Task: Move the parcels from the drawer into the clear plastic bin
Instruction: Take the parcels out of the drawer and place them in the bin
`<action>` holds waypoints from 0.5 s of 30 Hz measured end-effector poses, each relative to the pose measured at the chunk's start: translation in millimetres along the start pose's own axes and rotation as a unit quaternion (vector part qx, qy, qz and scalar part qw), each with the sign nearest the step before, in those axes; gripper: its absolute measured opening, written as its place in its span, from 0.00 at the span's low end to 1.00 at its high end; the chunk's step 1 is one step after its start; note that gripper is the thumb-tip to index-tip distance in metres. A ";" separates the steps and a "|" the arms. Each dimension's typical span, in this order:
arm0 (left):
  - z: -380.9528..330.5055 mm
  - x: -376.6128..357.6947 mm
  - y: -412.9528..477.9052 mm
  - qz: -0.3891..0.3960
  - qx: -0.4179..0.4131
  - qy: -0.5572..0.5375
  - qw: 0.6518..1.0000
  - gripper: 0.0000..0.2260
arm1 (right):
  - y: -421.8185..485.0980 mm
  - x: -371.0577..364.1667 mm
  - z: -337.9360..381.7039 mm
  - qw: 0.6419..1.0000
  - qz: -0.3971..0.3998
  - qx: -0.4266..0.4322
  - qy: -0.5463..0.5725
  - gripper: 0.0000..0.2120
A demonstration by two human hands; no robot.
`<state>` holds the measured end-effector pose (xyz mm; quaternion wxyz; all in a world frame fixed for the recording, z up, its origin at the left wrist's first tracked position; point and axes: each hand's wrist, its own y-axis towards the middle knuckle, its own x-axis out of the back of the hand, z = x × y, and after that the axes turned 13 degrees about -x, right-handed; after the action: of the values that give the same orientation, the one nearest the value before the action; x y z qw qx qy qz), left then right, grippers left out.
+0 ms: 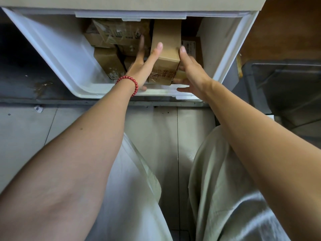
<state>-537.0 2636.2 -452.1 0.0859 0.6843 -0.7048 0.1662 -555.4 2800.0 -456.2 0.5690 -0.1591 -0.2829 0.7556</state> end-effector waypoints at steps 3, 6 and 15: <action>1.9 2.7 3.7 -0.003 -0.008 -0.010 1.000 0.38 | 4.1 -0.1 1.3 0.996 0.050 -0.030 0.070 0.34; 5.9 6.4 6.1 -0.024 -0.036 0.013 0.999 0.36 | 5.5 -2.8 1.1 0.989 0.086 -0.045 0.108 0.34; 0.7 9.0 25.4 -0.115 -0.086 -0.009 0.990 0.38 | 15.6 -8.8 -0.9 0.964 0.140 -0.064 0.218 0.20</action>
<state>-562.6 2627.7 -452.6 0.1567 0.7520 -0.6342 0.0878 -564.3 2788.9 -467.1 0.4943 -0.3939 -0.1750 0.7549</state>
